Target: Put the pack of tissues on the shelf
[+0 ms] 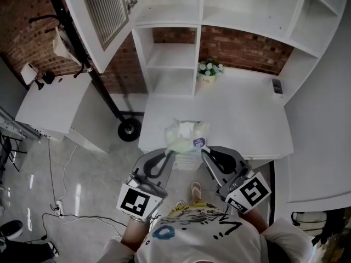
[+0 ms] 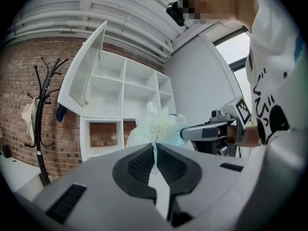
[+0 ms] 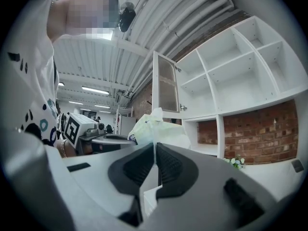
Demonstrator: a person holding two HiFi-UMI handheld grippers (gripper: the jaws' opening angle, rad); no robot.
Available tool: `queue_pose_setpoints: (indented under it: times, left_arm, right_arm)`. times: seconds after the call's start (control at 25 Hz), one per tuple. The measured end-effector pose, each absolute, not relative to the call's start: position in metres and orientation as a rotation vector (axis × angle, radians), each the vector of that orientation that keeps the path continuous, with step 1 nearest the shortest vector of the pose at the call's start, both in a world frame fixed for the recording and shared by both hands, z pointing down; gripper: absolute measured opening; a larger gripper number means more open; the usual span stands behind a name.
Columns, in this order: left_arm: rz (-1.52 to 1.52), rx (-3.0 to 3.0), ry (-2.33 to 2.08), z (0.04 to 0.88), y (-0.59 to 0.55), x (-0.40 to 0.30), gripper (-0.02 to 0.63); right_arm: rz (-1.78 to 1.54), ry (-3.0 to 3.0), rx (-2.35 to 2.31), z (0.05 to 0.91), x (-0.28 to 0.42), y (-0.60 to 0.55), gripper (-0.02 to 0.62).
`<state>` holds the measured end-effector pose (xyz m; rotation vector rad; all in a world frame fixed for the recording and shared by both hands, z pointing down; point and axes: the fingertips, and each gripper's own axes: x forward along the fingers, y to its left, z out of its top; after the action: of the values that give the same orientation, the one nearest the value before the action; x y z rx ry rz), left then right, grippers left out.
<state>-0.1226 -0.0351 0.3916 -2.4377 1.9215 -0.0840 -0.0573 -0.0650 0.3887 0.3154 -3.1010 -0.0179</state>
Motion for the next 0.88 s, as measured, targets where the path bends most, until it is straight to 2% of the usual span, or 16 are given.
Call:
queue_pose_setpoints:
  times: [0.88]
  left_arm:
    - [-0.06,-2.249,1.976,0.337,-0.135,-0.151,0.021]
  right_arm:
    - [-0.197,-3.211,0.137,0.338,-0.088,-0.173,0.034]
